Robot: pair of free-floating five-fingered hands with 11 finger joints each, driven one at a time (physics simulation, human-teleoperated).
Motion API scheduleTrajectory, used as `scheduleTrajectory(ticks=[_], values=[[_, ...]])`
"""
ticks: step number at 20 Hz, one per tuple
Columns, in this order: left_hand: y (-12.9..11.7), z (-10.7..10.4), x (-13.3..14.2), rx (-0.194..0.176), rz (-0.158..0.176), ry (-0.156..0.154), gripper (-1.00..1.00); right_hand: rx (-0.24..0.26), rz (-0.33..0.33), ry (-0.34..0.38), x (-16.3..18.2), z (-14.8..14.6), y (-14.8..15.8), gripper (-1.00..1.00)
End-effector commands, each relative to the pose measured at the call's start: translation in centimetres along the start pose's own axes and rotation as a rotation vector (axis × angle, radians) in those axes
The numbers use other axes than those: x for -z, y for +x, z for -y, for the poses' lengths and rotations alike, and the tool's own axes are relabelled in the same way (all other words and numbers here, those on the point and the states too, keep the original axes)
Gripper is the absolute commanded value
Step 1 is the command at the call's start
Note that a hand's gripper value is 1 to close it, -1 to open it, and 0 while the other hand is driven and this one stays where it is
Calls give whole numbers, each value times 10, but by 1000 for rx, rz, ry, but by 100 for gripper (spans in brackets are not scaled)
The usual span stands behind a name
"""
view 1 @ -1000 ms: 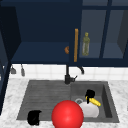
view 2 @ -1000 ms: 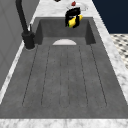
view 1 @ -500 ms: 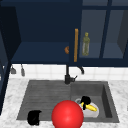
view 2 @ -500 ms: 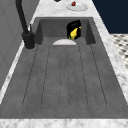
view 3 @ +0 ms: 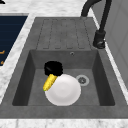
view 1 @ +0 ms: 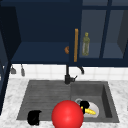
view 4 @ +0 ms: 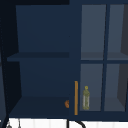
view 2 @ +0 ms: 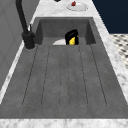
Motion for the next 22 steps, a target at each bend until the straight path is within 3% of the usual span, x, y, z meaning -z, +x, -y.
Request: scheduleTrajectory(ticks=[1, 4, 11, 15, 20, 22], values=[[0, 0, 0, 0, 0, 0, 0, -79, 54, 29, 21, -13, -9, 100], [0, 0, 0, 0, 0, 0, 0, -76, 49, 45, 32, -23, -18, 100], [0, 0, 0, 0, 0, 0, 0, 3, 19, 52, 69, -22, -53, 100], [0, 0, 0, 0, 0, 0, 0, 87, 29, 194, 92, -18, -63, 100], [0, 0, 0, 0, 0, 0, 0, 121, 26, 341, 114, -15, -62, 100], [0, 0, 0, 0, 0, 0, 0, 137, 41, 415, 105, -5, -61, 100]])
